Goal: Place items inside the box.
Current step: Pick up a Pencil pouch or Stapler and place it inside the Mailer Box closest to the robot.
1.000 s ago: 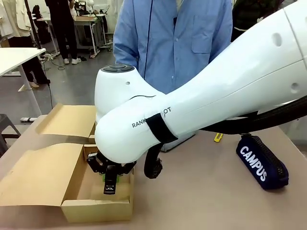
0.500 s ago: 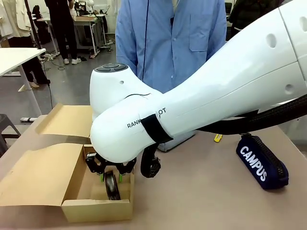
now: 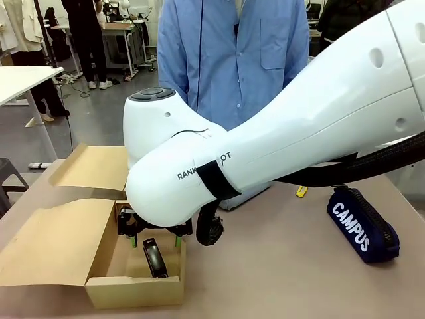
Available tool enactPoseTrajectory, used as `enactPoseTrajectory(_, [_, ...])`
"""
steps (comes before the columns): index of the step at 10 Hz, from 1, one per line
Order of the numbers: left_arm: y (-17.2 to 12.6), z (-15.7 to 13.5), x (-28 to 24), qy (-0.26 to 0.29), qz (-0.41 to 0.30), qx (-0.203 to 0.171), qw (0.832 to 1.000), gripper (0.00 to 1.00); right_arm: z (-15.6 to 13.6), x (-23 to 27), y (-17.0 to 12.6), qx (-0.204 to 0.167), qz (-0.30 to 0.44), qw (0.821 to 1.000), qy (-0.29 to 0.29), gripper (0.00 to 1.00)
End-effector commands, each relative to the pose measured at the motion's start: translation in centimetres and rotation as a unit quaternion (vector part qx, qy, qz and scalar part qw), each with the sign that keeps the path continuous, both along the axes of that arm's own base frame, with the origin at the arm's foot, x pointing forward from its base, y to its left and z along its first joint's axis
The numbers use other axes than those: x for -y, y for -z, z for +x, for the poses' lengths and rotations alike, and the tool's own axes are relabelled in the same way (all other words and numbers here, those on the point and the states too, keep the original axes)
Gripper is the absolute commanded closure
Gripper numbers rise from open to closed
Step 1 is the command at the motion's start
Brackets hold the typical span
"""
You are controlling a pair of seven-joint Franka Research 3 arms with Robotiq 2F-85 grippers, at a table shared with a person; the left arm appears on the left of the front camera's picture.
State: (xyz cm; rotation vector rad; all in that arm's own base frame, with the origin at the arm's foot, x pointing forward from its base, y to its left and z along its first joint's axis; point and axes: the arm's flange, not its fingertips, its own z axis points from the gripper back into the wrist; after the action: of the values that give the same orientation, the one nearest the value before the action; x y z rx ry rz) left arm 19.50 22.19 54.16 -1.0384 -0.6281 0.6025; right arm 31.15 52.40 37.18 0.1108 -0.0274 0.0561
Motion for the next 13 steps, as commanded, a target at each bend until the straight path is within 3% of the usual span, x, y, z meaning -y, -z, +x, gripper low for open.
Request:
enactPoseTrajectory(1, [0.0,-0.1,0.2,0.003,0.001,0.011,1.0,0.0,-0.9,0.1,-0.5,0.025,-0.01,1.0,0.0,0.0])
enactPoseTrajectory(3, [0.0,-0.1,0.2,0.003,0.001,0.011,1.0,0.0,-1.9,1.5,-2.8,0.017,-0.003,0.999,-0.036,0.0])
enactPoseTrajectory(4, [0.0,-0.1,0.2,0.003,0.001,0.011,1.0,0.0,-3.5,3.9,-4.9,-0.038,-0.007,0.993,-0.114,0.0])
enactPoseTrajectory(5, [0.0,-0.1,0.2,0.003,0.001,0.011,1.0,0.0,-5.9,7.4,-7.4,-0.069,0.004,0.984,-0.162,0.0])
enactPoseTrajectory(6, [0.0,-0.1,0.2,0.003,0.001,0.011,1.0,0.0,-8.0,10.7,-9.4,-0.096,0.02,0.981,-0.169,0.0])
enactPoseTrajectory(7, [0.0,-0.1,0.2,0.003,0.001,0.011,1.0,0.0,-10.0,13.9,-10.9,-0.064,0.027,0.988,-0.136,0.0])
enactPoseTrajectory(8, [0.0,-0.1,0.2,0.003,0.001,0.011,1.0,0.0,-11.7,14.7,-11.1,-0.029,-0.004,1.0,-0.008,0.0])
enactPoseTrajectory(9, [0.0,-0.1,0.2,0.003,0.001,0.011,1.0,0.0,-8.8,8.5,-9.2,-0.073,0.028,0.985,-0.155,0.0])
enactPoseTrajectory(11, [0.0,-0.1,0.2,0.003,0.001,0.011,1.0,0.0,-8.8,8.5,-9.2,-0.073,0.028,0.985,-0.155,0.0])
enactPoseTrajectory(12, [0.0,-0.1,0.2,0.003,0.001,0.011,1.0,0.0,-10.7,11.4,-10.3,-0.06,0.017,0.99,-0.126,0.0])
enactPoseTrajectory(13, [0.0,-0.1,0.2,0.003,0.001,0.011,1.0,0.0,-9.2,11.6,-10.3,-0.06,0.047,0.989,-0.125,0.0])
